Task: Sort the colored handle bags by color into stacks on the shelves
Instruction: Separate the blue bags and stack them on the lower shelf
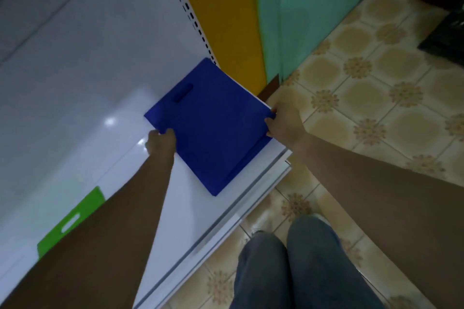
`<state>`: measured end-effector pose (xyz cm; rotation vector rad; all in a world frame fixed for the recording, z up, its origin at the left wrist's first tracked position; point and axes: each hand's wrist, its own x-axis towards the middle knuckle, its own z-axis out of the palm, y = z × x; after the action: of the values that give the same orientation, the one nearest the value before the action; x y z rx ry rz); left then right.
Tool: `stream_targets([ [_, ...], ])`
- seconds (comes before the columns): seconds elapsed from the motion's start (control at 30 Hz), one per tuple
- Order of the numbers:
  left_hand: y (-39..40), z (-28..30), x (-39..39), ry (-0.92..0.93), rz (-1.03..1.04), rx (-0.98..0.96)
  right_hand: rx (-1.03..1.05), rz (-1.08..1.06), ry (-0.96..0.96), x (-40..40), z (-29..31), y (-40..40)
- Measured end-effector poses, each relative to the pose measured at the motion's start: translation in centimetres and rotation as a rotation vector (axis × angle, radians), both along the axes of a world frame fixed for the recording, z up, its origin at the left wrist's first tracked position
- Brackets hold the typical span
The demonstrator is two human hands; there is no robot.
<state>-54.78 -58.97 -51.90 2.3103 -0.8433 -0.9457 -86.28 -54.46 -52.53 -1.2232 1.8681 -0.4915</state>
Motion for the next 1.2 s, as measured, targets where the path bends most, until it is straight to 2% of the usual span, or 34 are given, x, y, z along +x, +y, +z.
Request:
stream_targets([
  [0.07,1.5,1.3,-2.6,-0.001,-0.106,0.045,-0.036,0.044,0.172,0.1,0.4,0.4],
  [0.17,1.4,1.9,-3.1,-0.103,-0.169,0.058,-0.060,0.112,0.325,0.0,1.1,1.0],
  [0.27,2.8,3.1,-3.4,-0.155,-0.192,0.074,-0.038,0.165,0.435,-0.1,2.8,1.8],
  [0.33,4.6,4.9,-4.0,-0.196,-0.239,0.065,-0.015,0.234,0.430,0.4,4.7,2.8],
  [0.43,7.0,7.3,-3.9,-0.262,-0.322,0.034,-0.034,0.394,0.385,1.3,8.0,4.7],
  [0.5,8.9,9.1,-3.8,-0.285,-0.354,-0.018,-0.066,0.482,0.283,2.2,9.8,6.0],
  [0.63,13.3,12.1,-2.9,-0.304,-0.316,-0.096,-0.120,0.567,0.050,4.7,12.6,9.7],
  [0.77,19.5,14.0,0.0,-0.294,-0.211,-0.113,-0.167,0.697,-0.081,8.1,15.3,14.5],
  [0.93,28.9,16.9,3.9,-0.285,-0.099,-0.128,-0.229,0.789,-0.156,13.5,18.4,21.1],
  [1.2,51.5,25.0,14.9,-0.422,-0.016,-0.313,-0.406,0.970,-0.275,27.6,24.3,37.6],
])
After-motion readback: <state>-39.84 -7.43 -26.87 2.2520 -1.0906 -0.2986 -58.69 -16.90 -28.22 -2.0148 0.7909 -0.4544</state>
